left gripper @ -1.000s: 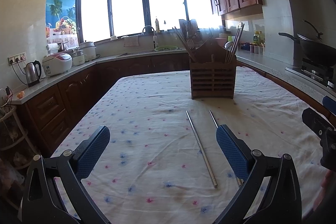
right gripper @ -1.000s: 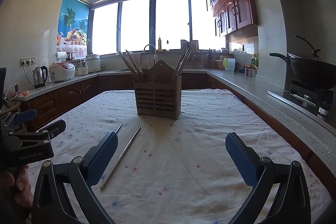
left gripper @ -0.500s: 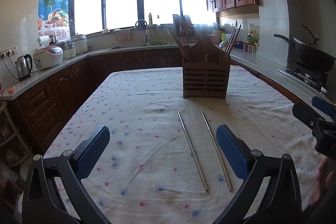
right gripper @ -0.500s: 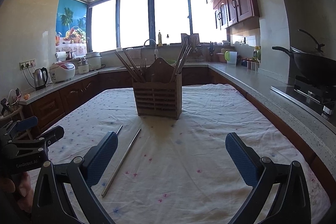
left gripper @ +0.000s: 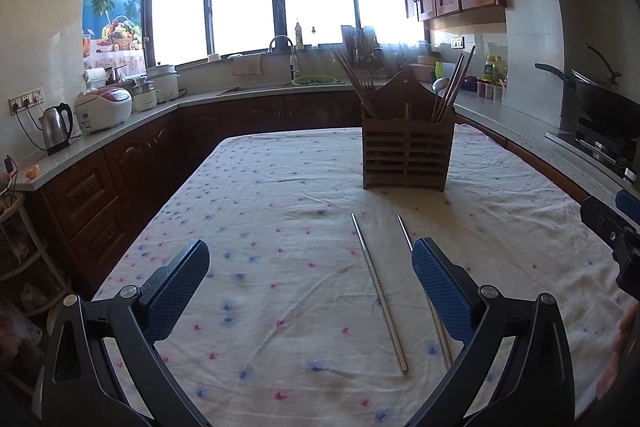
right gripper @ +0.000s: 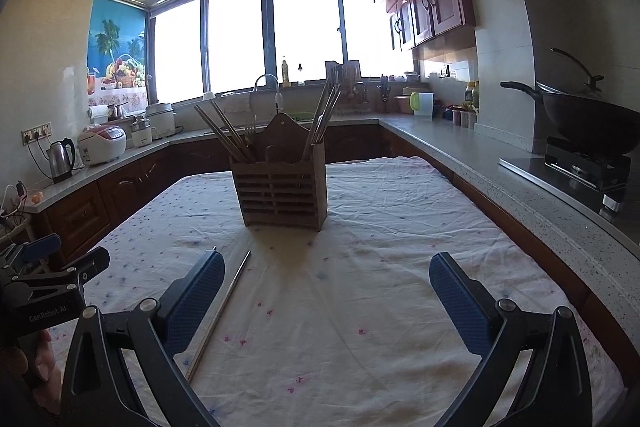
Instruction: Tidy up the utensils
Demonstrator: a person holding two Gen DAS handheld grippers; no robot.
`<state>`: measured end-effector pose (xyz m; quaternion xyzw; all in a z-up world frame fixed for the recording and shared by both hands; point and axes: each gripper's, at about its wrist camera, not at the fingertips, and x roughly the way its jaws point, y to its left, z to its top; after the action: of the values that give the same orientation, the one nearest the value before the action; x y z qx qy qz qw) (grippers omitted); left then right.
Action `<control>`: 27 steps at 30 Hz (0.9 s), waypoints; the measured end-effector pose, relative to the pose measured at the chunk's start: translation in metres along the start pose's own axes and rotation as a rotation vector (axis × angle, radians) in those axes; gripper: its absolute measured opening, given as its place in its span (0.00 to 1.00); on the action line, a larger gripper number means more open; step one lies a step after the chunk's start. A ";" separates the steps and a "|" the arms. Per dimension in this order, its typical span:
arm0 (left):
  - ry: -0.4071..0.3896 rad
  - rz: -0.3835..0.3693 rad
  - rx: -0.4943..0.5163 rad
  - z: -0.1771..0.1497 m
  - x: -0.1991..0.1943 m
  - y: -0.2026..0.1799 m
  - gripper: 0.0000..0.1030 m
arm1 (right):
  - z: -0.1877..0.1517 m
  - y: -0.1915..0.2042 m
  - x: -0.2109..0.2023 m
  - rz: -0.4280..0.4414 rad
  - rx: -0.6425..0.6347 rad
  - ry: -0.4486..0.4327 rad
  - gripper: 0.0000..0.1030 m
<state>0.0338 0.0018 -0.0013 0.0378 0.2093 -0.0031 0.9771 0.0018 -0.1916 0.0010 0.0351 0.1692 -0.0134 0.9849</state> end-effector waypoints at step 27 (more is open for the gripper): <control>0.003 -0.016 0.041 -0.015 -0.002 -0.004 1.00 | -0.016 0.009 0.006 0.001 -0.076 0.010 1.00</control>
<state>0.0262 -0.0009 -0.0143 0.0561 0.2109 -0.0149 0.9758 0.0022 -0.1818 -0.0158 -0.0025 0.1747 -0.0065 0.9846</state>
